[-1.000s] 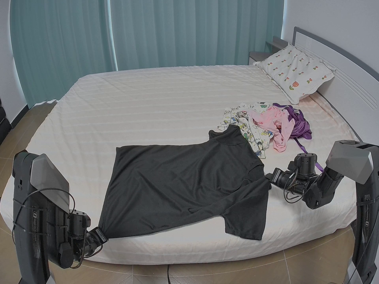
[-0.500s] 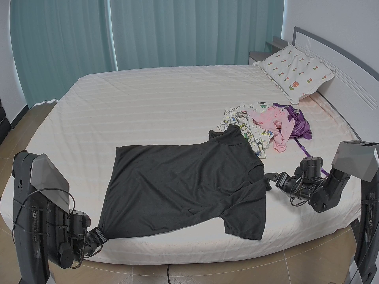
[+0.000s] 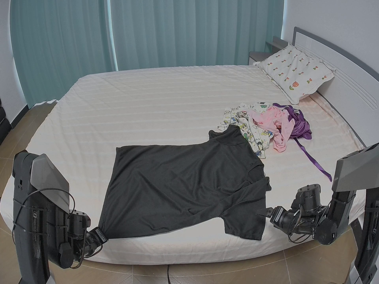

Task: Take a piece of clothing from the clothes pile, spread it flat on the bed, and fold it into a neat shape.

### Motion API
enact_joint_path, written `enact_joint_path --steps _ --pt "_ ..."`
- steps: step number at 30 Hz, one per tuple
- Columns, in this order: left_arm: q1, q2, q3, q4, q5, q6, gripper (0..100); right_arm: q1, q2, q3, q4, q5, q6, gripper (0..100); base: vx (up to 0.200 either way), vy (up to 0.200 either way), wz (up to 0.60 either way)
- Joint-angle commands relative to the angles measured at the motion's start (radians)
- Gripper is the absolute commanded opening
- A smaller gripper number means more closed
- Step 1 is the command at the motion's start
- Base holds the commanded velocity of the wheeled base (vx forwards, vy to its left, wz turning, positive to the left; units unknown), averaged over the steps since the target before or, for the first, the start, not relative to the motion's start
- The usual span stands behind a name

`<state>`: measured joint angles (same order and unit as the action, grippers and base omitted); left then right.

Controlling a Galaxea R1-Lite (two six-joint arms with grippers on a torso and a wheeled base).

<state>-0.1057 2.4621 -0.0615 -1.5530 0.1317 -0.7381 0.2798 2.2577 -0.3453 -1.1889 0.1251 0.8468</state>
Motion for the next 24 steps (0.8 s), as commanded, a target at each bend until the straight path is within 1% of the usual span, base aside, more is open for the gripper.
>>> enact_joint_path --steps 1,3,4,5,6,7,8,9,12,17,24 --pt "0.000 0.001 0.000 -0.018 0.000 -0.001 0 0.064 0.076 0.058 -0.066 -0.041 0.003 100 0.000 0.000 0.00" --pt "0.000 0.001 0.000 -0.018 0.000 -0.001 0 0.076 0.102 0.060 -0.097 -0.087 -0.002 100 0.000 0.000 0.00" --pt "0.000 0.001 0.000 -0.018 0.000 -0.001 0 0.078 0.105 0.060 -0.097 -0.090 -0.003 100 0.000 0.000 0.00" --pt "0.000 0.001 0.000 -0.018 0.000 -0.001 0 0.096 0.131 0.060 -0.110 -0.114 -0.015 100 0.000 0.000 0.00" --pt "0.000 0.001 0.000 -0.018 0.000 -0.001 0 0.096 0.131 0.060 -0.110 -0.114 -0.015 100 0.000 0.000 0.00" --pt "0.000 0.001 -0.001 -0.018 0.000 0.000 0 0.119 0.155 0.069 -0.153 -0.131 -0.034 100 0.000 0.000 0.00" --pt "0.000 0.001 -0.001 -0.018 0.000 -0.001 0 0.119 0.155 0.069 -0.153 -0.131 -0.034 100 0.000 0.000 0.00" --pt "0.000 0.001 -0.001 -0.018 0.000 -0.001 0 0.145 0.163 0.092 -0.215 -0.128 -0.029 100 0.000 0.000 0.00" --pt "0.000 0.001 -0.001 -0.018 0.000 -0.001 0 0.165 0.203 0.106 -0.270 -0.136 -0.031 100 0.000 0.000 0.00" --pt "0.000 0.001 -0.003 -0.018 0.000 0.000 0 0.187 0.276 0.109 -0.367 -0.185 -0.046 100 0.000 0.000 0.00" --pt "0.000 0.001 -0.003 -0.018 0.000 0.000 0 0.203 0.295 0.098 -0.376 -0.199 -0.057 100 0.000 0.000 0.00"
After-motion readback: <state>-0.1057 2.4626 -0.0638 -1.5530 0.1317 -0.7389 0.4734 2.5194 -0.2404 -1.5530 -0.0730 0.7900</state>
